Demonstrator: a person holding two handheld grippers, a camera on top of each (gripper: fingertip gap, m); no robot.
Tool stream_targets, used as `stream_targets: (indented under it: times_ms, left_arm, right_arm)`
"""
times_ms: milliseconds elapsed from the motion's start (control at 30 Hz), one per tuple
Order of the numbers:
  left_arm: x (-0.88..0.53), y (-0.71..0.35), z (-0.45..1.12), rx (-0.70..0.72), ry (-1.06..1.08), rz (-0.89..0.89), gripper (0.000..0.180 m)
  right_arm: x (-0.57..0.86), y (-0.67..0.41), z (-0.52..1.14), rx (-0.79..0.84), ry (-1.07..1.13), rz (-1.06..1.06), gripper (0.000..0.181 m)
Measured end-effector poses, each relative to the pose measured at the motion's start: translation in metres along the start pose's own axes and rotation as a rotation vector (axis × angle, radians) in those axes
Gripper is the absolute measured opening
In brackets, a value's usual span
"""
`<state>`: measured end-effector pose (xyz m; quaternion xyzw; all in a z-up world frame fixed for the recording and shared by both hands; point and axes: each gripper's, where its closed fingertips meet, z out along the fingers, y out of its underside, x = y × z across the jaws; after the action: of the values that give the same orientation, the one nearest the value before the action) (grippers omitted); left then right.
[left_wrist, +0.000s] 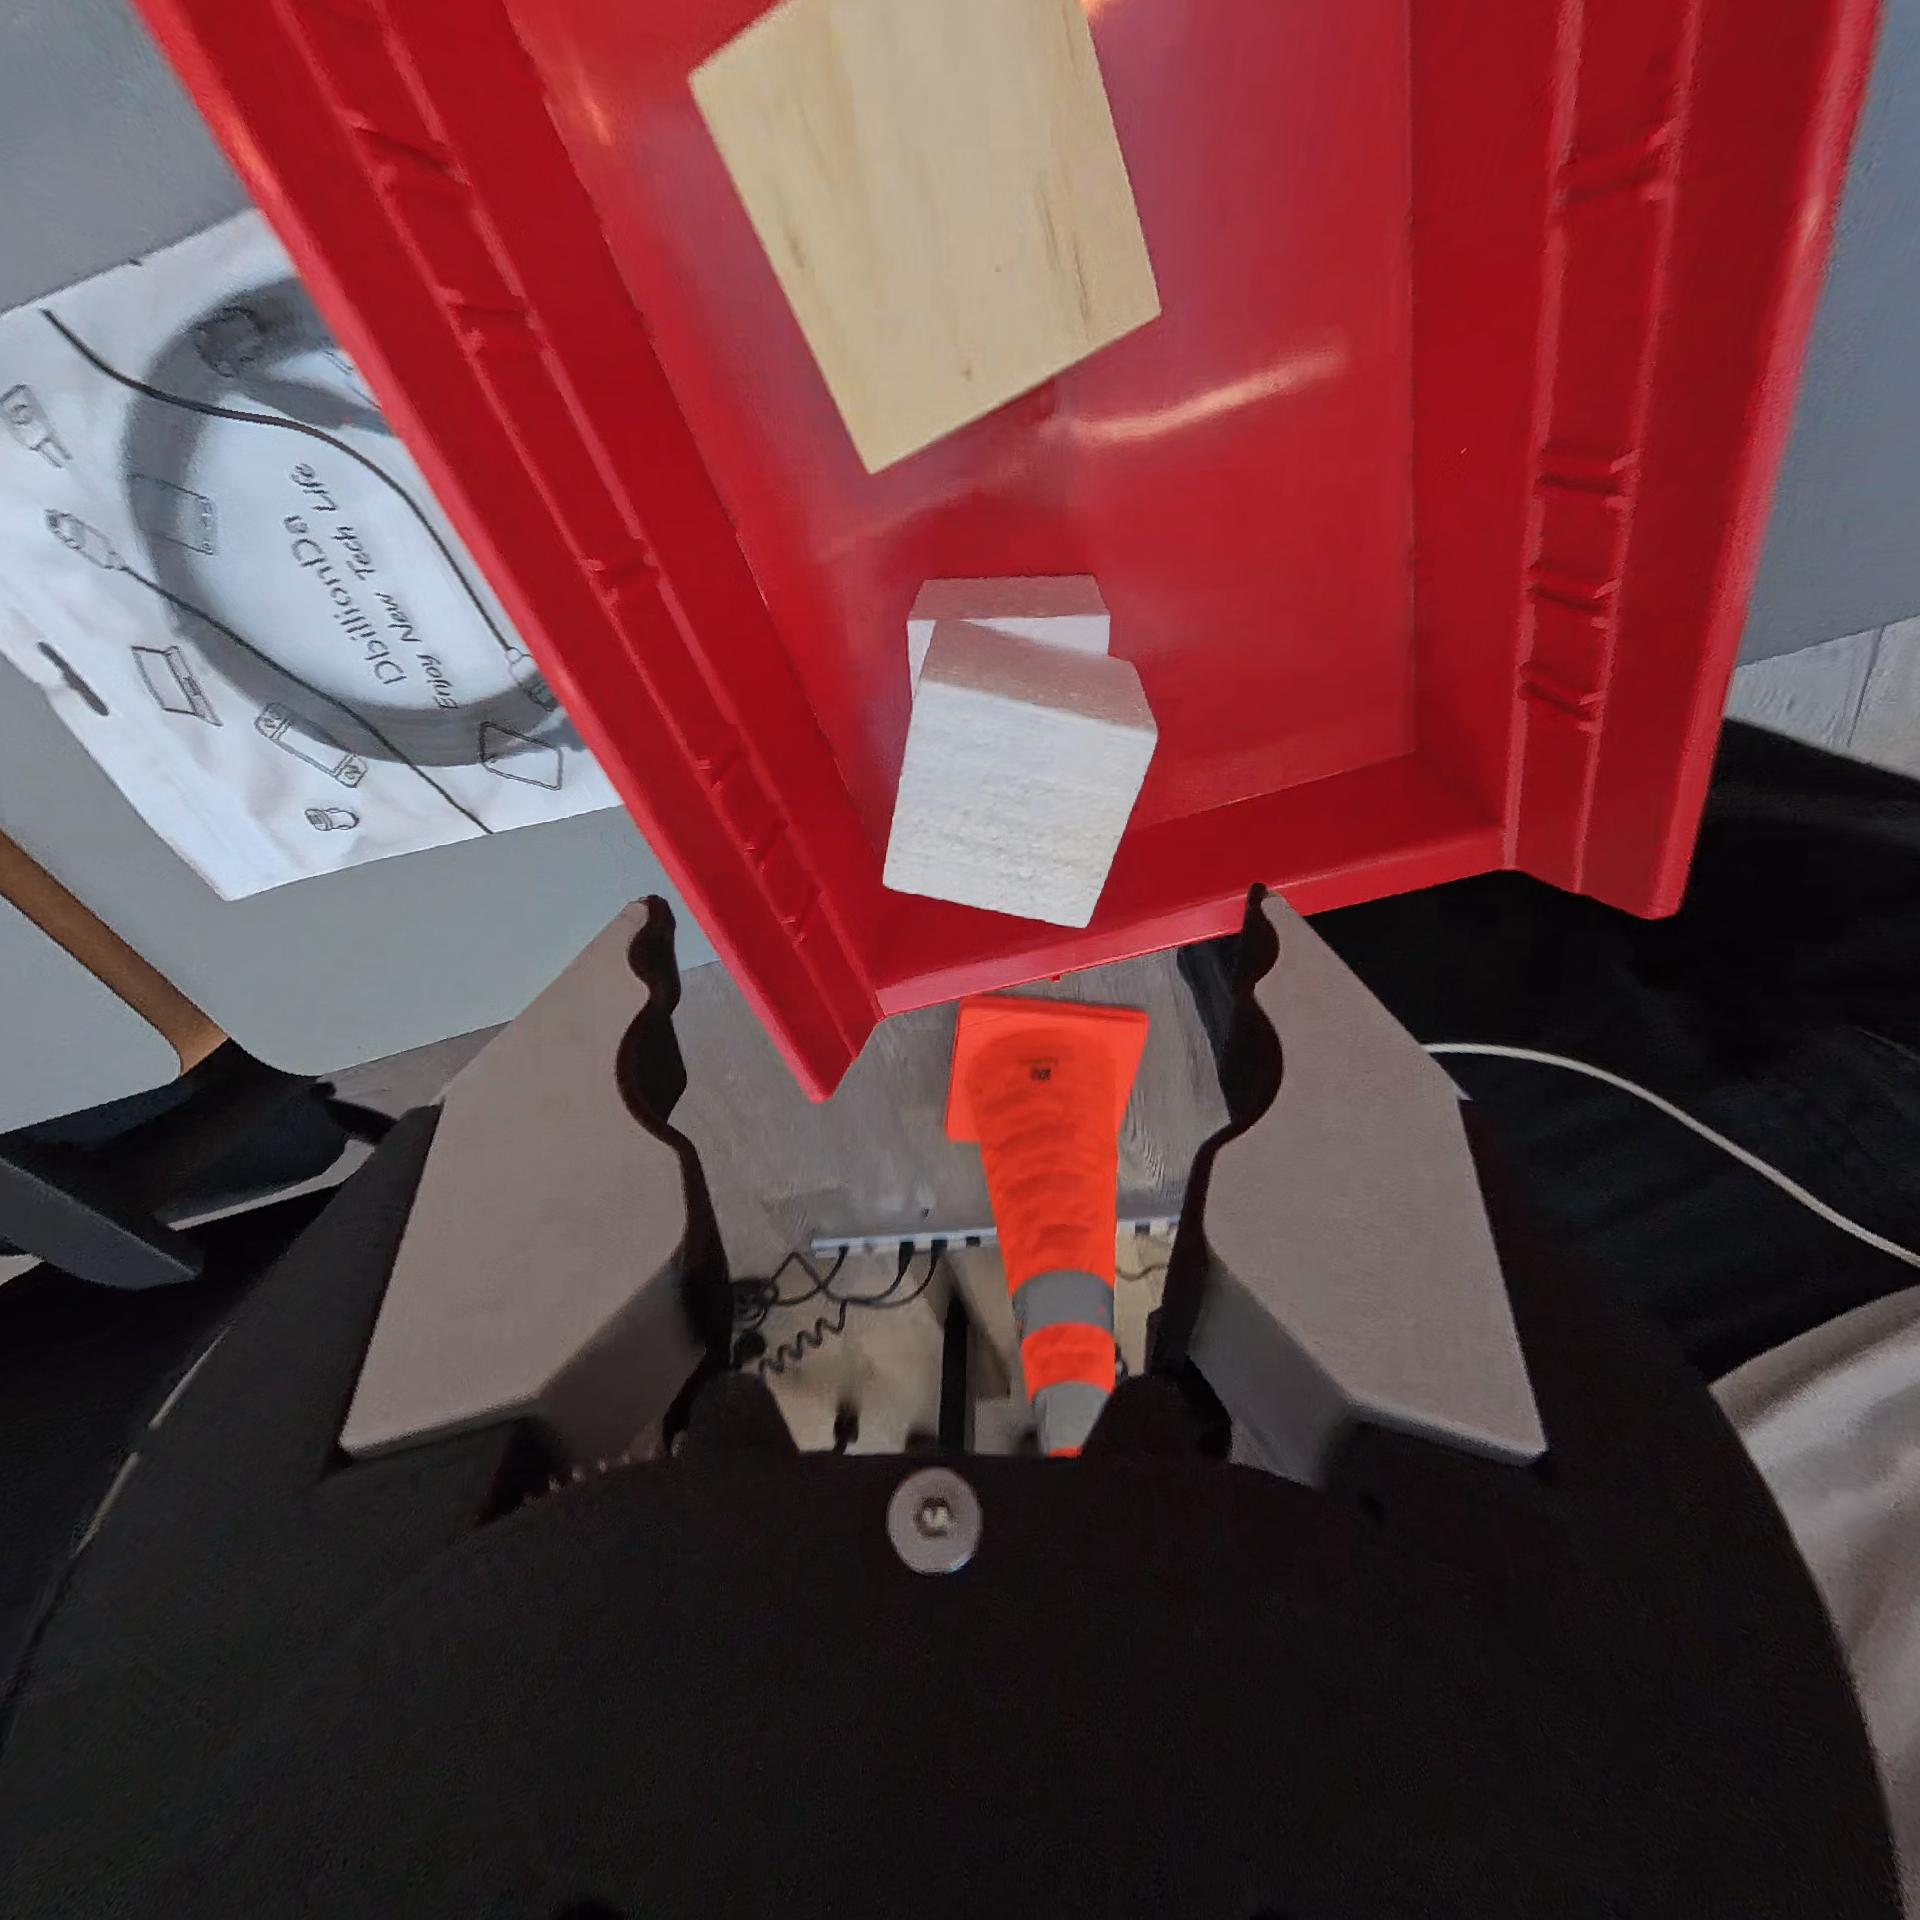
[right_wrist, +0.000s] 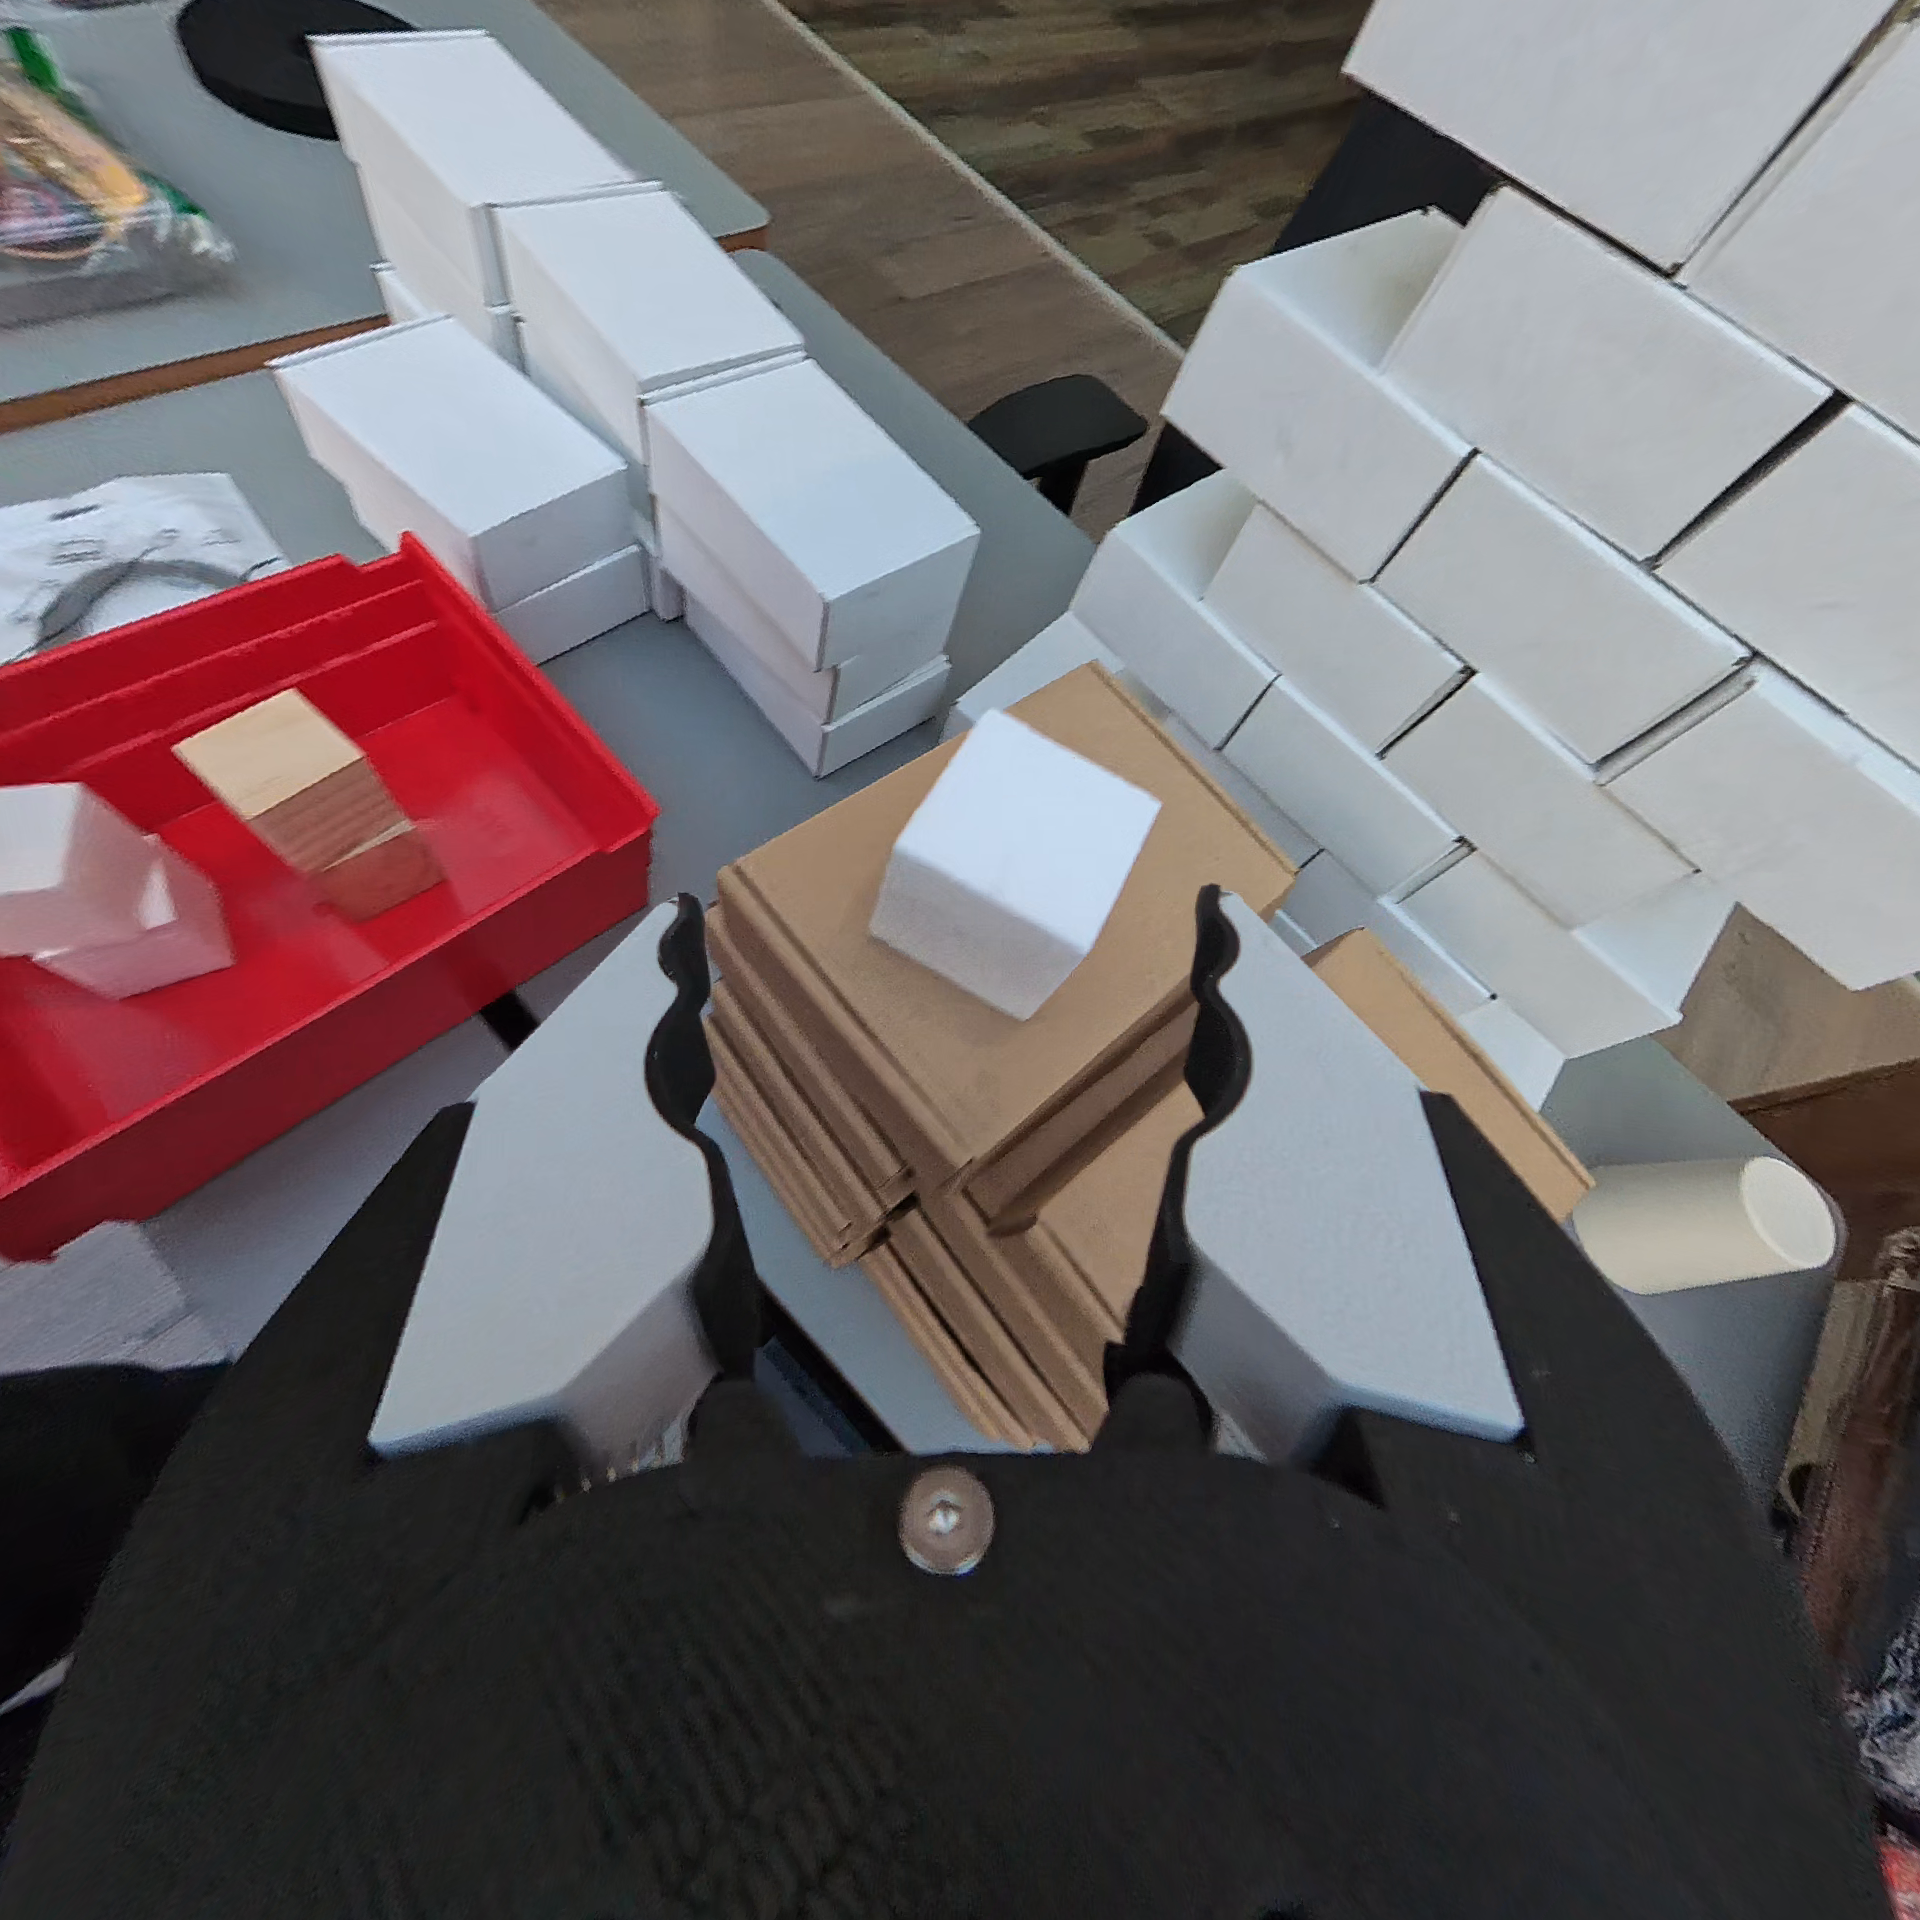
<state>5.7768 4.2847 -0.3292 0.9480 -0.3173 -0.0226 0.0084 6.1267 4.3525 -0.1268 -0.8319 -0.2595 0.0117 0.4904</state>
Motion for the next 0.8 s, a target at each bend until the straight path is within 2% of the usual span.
stream_targets:
  times_ms: [133, 200, 233, 267, 367, 467, 567, 667, 800]
  left_arm:
    - [-0.008, 0.006, -0.047, 0.264, -0.026, -0.114, 0.105]
    - [-0.020, 0.015, -0.074, 0.396, -0.078, -0.179, 0.105]
    - [-0.027, 0.021, -0.088, 0.462, -0.111, -0.211, 0.103]
    - [-0.034, 0.027, -0.102, 0.525, -0.145, -0.242, 0.100]
    - [-0.057, 0.050, -0.152, 0.715, -0.243, -0.328, 0.097]
    - [-0.078, 0.074, -0.211, 0.928, -0.349, -0.381, 0.101]
    - [-0.094, 0.097, -0.263, 1.108, -0.445, -0.384, 0.101]
    - [-0.108, 0.117, -0.287, 1.160, -0.484, -0.362, 0.101]
    - [-0.126, 0.140, -0.280, 1.124, -0.423, -0.323, 0.100]
  right_arm:
    - [0.027, -0.001, 0.031, -0.012, 0.112, 0.102, 0.092]
    - [0.024, 0.012, 0.047, -0.087, 0.098, 0.143, 0.092]
    - [0.019, 0.020, 0.054, -0.133, 0.069, 0.159, 0.083]
    - [0.012, 0.025, 0.058, -0.161, 0.026, 0.162, 0.063]
    - [0.006, -0.013, 0.046, -0.024, 0.050, 0.162, 0.063]
    - [-0.093, -0.083, 0.038, 0.204, -0.263, 0.159, 0.062]
    - [-0.227, -0.084, 0.057, 0.213, -0.544, 0.086, 0.062]
    - [-0.319, -0.034, 0.097, 0.090, -0.593, -0.025, 0.062]
    - [-0.367, 0.003, 0.128, 0.001, -0.547, -0.060, 0.063]
